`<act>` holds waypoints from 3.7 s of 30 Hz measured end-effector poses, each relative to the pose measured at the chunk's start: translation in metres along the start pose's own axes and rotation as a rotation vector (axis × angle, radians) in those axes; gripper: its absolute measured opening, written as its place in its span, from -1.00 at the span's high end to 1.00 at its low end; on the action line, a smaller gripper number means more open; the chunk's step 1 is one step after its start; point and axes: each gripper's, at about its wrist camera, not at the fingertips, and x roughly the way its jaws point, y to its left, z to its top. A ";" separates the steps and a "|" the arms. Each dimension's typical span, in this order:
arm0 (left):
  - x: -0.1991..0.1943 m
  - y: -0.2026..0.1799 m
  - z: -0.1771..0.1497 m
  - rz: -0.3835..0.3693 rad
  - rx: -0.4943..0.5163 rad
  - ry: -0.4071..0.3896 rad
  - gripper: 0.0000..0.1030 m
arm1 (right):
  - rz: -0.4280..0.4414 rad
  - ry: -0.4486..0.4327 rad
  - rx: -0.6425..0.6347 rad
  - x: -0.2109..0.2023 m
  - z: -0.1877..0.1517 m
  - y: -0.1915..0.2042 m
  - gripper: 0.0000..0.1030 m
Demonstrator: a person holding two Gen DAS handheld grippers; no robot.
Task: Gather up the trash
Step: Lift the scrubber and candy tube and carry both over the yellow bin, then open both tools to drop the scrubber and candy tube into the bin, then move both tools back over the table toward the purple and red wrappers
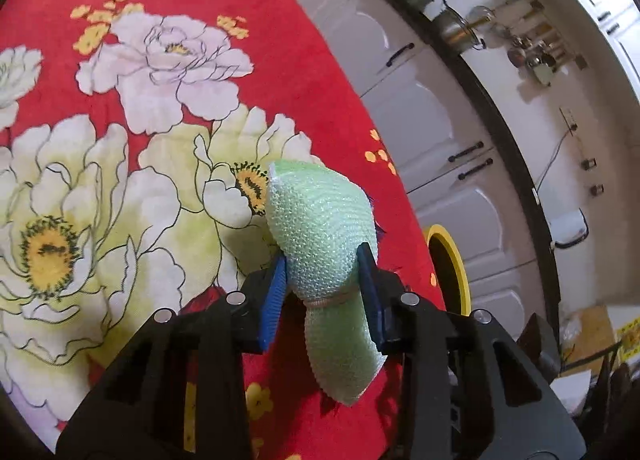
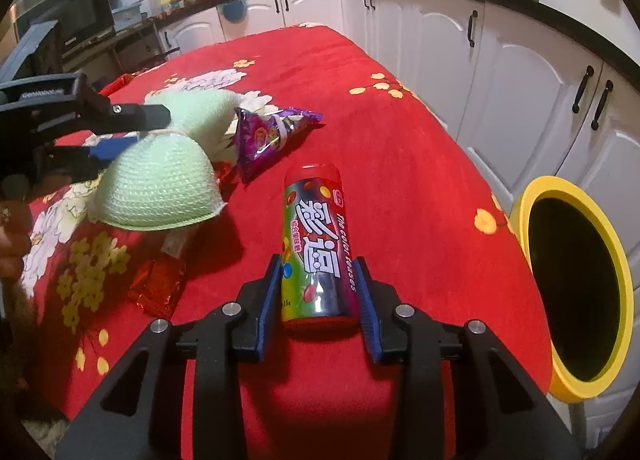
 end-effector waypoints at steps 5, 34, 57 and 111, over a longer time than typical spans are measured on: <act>-0.017 -0.016 -0.008 -0.003 0.074 -0.028 0.47 | 0.007 -0.020 0.028 -0.012 -0.006 -0.003 0.36; -0.014 -0.162 -0.032 -0.022 0.440 -0.122 0.47 | -0.069 -0.243 0.187 -0.130 -0.023 -0.074 0.37; 0.059 -0.251 -0.050 -0.090 0.581 -0.060 0.47 | -0.242 -0.352 0.364 -0.179 -0.049 -0.162 0.37; 0.055 -0.174 -0.023 0.128 0.498 -0.167 -0.79 | -0.217 -0.311 0.401 -0.142 -0.035 -0.173 -0.38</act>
